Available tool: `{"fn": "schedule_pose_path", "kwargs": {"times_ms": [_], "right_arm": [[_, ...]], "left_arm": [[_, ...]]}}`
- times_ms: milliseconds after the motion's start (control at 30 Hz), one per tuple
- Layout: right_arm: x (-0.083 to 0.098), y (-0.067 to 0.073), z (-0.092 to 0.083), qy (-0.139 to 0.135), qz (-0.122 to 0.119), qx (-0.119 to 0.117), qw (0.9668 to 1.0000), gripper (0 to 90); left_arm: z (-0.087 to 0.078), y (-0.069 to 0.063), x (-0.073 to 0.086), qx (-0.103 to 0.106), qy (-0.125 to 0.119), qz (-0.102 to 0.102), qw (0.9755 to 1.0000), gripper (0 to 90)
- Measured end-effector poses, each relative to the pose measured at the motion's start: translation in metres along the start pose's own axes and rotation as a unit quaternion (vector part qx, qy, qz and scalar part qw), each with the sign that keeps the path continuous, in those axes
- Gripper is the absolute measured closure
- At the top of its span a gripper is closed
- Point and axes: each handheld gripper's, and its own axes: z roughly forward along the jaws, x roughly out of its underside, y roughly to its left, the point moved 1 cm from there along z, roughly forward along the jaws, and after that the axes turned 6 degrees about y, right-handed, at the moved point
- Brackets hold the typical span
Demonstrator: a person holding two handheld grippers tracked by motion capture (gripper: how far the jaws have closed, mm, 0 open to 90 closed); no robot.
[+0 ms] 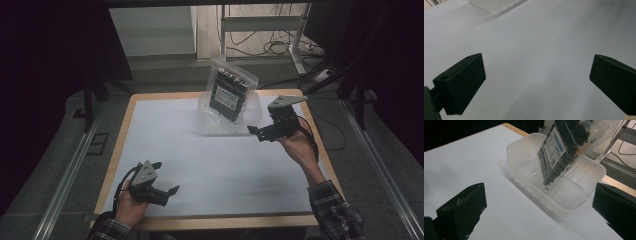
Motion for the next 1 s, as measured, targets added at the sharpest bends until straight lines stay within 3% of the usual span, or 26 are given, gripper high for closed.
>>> {"fn": "schedule_pose_path", "kwargs": {"times_ms": [367,800,1000], "right_arm": [[0.016,0.008,0.001,0.003,-0.006,0.0,1.0,0.0],[0.035,0.005,0.003,-0.01,0.011,-0.002,0.9999,0.0],[0.039,0.005,-0.001,-0.006,0.007,0.003,1.0,0.0]], "left_arm": [[0.001,0.0,0.0,0.001,0.005,0.001,1.0,0.1],[0.002,-0.001,0.0,0.002,0.007,0.003,1.0,0.0],[0.001,0.0,0.0,0.001,0.003,-0.001,1.0,0.0]]}}
